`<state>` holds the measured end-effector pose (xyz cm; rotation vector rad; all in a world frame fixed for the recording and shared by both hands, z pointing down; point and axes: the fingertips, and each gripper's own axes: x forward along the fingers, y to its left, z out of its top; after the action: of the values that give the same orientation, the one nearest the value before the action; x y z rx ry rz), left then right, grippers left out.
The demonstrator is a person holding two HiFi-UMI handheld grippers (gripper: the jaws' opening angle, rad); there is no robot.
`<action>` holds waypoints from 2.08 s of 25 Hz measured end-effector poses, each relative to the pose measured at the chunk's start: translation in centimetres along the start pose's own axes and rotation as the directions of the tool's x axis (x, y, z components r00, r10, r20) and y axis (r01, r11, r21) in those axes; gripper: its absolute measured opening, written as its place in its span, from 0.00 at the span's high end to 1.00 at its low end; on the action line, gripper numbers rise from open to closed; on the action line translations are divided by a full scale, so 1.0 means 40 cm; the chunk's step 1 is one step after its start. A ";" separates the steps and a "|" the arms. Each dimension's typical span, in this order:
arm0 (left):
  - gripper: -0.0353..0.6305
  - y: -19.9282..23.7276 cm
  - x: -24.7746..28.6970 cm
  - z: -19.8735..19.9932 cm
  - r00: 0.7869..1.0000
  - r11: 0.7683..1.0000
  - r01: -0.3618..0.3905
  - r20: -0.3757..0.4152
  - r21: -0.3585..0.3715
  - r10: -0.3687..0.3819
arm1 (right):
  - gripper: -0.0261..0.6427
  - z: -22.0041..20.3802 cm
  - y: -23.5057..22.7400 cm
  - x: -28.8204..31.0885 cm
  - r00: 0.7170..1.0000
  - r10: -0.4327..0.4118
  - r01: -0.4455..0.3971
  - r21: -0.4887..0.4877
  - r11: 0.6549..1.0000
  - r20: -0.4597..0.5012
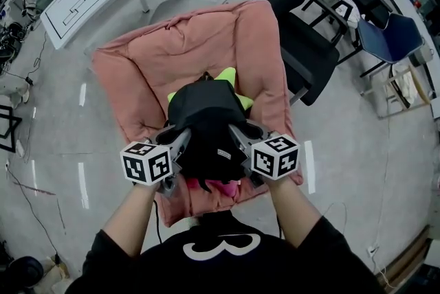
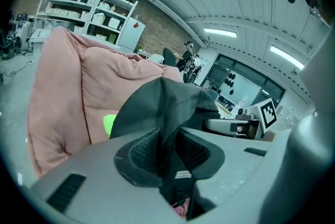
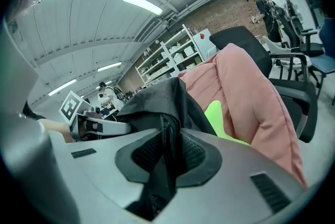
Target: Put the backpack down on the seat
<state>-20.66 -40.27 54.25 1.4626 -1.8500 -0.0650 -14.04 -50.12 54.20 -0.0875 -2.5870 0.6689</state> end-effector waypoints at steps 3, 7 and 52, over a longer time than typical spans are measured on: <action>0.74 0.009 -0.002 0.014 0.999 1.000 0.009 0.034 -0.009 -0.008 | 0.83 0.011 -0.004 -0.016 1.000 -0.012 0.011 0.017 1.000 0.028; 0.56 0.033 -0.023 0.030 0.995 1.000 -0.013 0.101 0.007 0.012 | 0.69 0.024 0.007 -0.061 0.997 -0.018 0.017 0.010 1.000 0.073; 0.94 -0.537 -0.749 -0.300 0.932 0.916 0.319 0.097 0.242 -0.350 | 0.96 -0.229 0.787 -0.613 0.951 0.158 -0.134 -0.105 0.985 0.265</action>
<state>5.32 -17.35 36.89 1.9690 -1.7364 -0.1322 10.29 -22.62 36.09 -0.2318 -2.8970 0.6622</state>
